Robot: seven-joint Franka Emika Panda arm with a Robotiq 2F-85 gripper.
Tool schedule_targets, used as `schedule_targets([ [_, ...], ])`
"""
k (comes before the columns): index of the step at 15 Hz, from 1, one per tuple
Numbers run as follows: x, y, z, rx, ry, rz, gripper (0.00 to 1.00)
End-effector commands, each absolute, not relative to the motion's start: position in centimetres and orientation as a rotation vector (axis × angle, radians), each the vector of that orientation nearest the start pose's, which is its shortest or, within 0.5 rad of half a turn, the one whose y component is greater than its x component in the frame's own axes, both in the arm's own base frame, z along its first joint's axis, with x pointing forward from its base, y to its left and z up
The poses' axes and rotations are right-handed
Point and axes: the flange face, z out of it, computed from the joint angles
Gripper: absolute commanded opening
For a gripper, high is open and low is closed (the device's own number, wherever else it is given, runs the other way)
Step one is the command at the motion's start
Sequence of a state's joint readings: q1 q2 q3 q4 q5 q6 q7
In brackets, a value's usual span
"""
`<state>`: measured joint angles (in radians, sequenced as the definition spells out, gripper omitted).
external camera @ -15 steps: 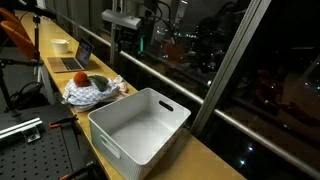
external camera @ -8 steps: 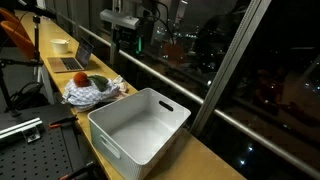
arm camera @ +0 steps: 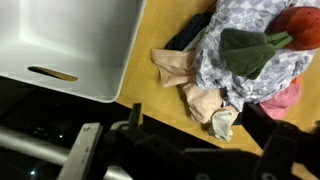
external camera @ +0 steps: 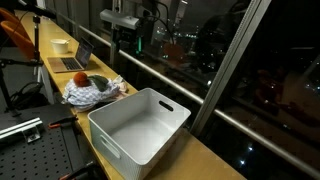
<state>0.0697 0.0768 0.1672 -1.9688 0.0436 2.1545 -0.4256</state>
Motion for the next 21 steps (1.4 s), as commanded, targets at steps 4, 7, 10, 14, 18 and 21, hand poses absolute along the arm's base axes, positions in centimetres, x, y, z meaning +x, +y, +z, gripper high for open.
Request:
schedule_targets([
  [4, 56.9, 13.8, 44.4, -2.940, -0.973, -0.175, 1.00],
  [7, 57.6, 18.0, 42.7, -2.935, -0.967, -0.165, 1.00],
  [10, 58.3, 22.6, 40.3, -2.931, -0.915, -0.112, 1.00],
  [14, 58.1, 28.7, 34.4, -3.000, -0.748, 0.039, 1.00],
  [18, 57.4, 34.7, 27.0, -3.036, -0.657, 0.177, 1.00],
  [21, 57.2, 39.6, 22.7, -3.039, -0.628, 0.258, 1.00],
])
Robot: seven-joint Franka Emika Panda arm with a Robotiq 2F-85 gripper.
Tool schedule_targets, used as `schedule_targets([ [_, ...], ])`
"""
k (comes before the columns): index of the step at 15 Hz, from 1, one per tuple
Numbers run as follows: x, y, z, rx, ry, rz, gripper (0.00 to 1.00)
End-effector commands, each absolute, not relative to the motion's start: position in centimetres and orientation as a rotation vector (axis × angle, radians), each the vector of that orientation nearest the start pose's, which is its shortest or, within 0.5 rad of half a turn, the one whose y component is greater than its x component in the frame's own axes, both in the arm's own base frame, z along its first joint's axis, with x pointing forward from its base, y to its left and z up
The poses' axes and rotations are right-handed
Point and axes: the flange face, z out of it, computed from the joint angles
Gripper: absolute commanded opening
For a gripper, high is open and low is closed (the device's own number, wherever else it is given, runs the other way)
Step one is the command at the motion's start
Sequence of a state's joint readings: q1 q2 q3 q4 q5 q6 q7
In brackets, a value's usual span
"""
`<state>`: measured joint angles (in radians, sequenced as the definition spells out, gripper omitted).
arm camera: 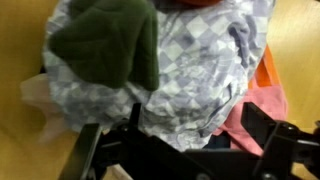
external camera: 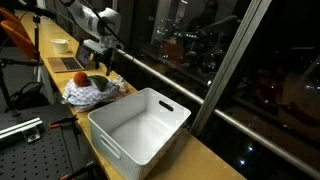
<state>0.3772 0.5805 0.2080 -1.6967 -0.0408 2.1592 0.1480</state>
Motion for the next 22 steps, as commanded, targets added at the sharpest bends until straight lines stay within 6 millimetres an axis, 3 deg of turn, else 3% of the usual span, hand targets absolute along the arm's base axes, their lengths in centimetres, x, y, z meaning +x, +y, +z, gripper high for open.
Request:
schedule_targets([
  [1, 57.1, 41.0, 21.5, -3.049, -0.617, 0.287, 1.00],
  [5, 56.2, 44.7, 17.8, -3.118, -0.572, 0.456, 1.00],
  [10, 55.8, 46.9, 15.1, -3.191, -0.567, 0.631, 1.00],
  [13, 55.2, 47.5, 16.3, -3.281, -0.605, 0.696, 1.00],
  [18, 53.8, 48.4, 21.4, -3.417, -0.646, 0.750, 1.00],
  [20, 53.8, 48.3, 21.5, -3.437, -0.644, 0.761, 1.00],
  [22, 54.0, 47.7, 20.2, -3.435, -0.651, 0.774, 1.00],
])
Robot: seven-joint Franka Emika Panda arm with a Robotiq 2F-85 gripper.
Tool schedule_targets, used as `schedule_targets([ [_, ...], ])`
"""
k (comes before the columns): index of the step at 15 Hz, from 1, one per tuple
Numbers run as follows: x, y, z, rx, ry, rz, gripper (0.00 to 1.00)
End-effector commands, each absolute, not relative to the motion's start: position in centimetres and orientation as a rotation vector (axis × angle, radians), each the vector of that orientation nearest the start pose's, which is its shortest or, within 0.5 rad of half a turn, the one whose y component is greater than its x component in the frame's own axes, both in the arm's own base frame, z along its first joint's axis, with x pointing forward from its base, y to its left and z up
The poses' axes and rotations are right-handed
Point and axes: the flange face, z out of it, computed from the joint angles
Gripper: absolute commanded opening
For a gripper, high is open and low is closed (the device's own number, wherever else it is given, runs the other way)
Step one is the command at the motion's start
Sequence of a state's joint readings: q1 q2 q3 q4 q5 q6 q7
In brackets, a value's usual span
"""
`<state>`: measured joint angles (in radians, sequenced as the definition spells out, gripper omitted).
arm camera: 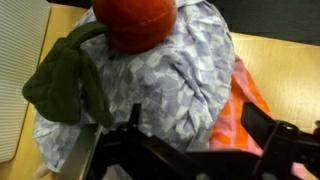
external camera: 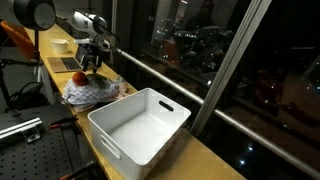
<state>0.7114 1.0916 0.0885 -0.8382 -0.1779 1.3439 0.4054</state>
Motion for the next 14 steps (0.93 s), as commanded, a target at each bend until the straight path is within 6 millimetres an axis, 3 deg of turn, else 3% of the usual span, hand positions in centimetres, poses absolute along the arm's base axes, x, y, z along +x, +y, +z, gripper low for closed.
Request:
schedule_targets([
  [1, 54.5, 47.2, 19.4, -3.429, -0.646, 0.770, 1.00],
  [6, 57.3, 43.2, 13.0, -3.402, -0.584, 0.637, 1.00],
  [10, 58.3, 40.2, 9.4, -3.371, -0.529, 0.568, 1.00],
  [11, 58.5, 39.7, 9.1, -3.360, -0.528, 0.551, 0.75],
  [12, 58.6, 39.3, 9.2, -3.350, -0.527, 0.535, 0.74],
  [14, 58.9, 38.6, 10.0, -3.320, -0.528, 0.474, 0.59],
])
